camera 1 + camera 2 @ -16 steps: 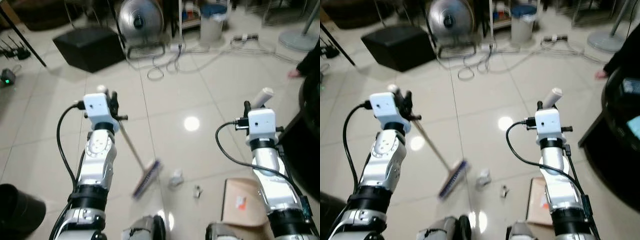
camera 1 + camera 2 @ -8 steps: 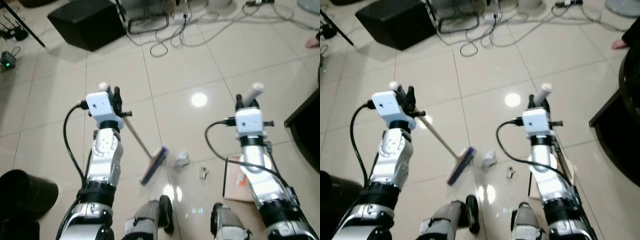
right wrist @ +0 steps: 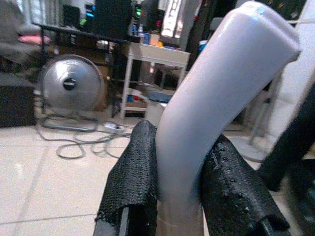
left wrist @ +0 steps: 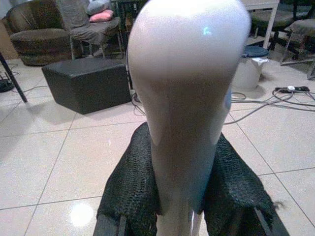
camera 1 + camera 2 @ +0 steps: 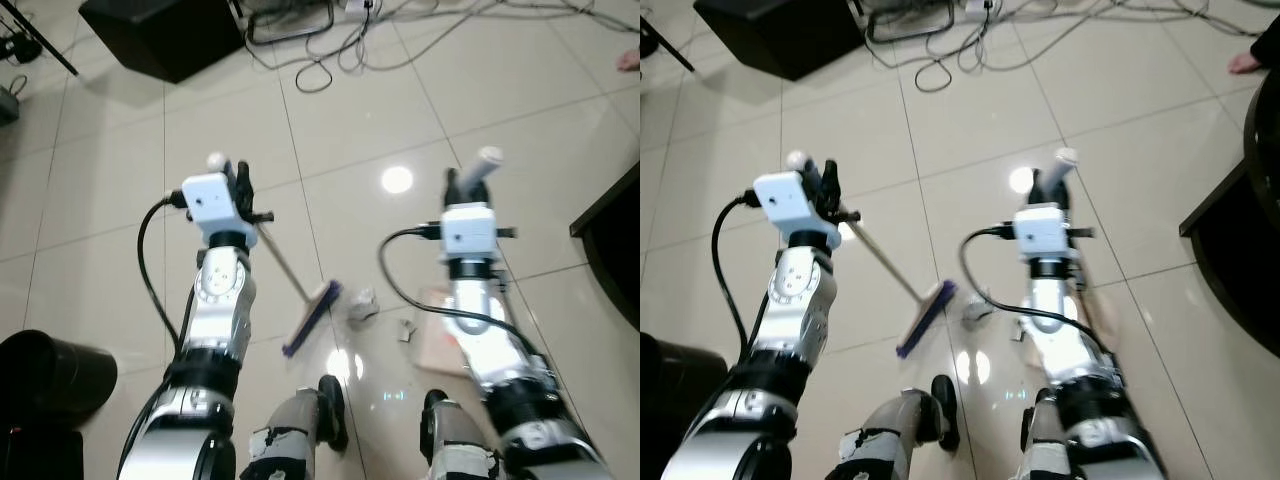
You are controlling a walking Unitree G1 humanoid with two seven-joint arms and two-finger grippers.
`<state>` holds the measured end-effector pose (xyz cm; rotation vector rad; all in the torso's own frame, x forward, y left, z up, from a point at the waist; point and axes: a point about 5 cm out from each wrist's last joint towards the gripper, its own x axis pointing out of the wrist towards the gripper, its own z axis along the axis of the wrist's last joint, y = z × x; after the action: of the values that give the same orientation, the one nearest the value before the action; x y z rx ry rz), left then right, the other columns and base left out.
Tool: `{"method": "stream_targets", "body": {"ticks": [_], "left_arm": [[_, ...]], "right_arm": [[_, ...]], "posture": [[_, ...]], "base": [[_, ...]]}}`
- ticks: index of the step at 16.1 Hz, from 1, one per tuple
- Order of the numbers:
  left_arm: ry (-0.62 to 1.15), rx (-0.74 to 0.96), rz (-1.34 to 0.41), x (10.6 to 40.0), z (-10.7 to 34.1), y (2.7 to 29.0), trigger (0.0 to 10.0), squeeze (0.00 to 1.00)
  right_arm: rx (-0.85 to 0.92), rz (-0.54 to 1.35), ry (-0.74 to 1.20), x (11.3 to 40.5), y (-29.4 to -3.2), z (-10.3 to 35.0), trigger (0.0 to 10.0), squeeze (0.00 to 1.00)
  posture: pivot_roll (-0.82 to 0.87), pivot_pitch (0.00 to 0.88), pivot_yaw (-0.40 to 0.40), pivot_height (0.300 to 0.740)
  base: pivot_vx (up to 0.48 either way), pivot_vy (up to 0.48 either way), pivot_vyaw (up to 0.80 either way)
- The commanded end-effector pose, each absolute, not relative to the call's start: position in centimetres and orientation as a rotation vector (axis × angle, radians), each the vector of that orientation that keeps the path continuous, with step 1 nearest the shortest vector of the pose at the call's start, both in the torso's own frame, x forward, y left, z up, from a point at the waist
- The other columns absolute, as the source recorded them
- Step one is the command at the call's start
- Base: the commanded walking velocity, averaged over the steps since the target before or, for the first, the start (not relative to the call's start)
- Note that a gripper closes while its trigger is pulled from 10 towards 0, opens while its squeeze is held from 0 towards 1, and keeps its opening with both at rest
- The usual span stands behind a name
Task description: Sweep floor
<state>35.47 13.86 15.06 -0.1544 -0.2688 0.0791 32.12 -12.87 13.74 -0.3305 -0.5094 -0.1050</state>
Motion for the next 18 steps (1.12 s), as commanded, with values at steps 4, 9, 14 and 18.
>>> {"method": "stream_targets", "body": {"ticks": [4,9,14,18], "left_arm": [[-0.251,-0.175,0.096,35.4,14.2,14.0,10.0,0.0],[-0.202,-0.22,0.091,34.8,13.0,13.1,10.0,0.0],[-0.152,-0.495,0.194,34.2,13.3,11.3,10.0,0.0],[-0.165,-0.638,0.201,35.0,15.1,10.5,10.0,0.0]], "right_arm": [[-0.292,-0.011,-0.491,31.5,-9.5,12.5,10.0,0.0],[-0.263,-0.034,-0.438,31.7,-9.4,11.7,10.0,0.0],[-0.187,-0.11,-0.409,32.4,-10.5,12.0,10.0,0.0],[-0.164,-0.099,-0.397,32.4,-10.6,11.9,10.0,0.0]], "posture": [[0.18,0.378,0.248,0.74],[0.19,0.372,0.243,0.74],[0.17,0.365,0.232,0.74],[0.16,0.353,0.219,0.74]], "base": [[0.0,0.0,0.0],[0.0,0.0,0.0],[0.0,0.0,0.0],[0.0,0.0,0.0]]}}
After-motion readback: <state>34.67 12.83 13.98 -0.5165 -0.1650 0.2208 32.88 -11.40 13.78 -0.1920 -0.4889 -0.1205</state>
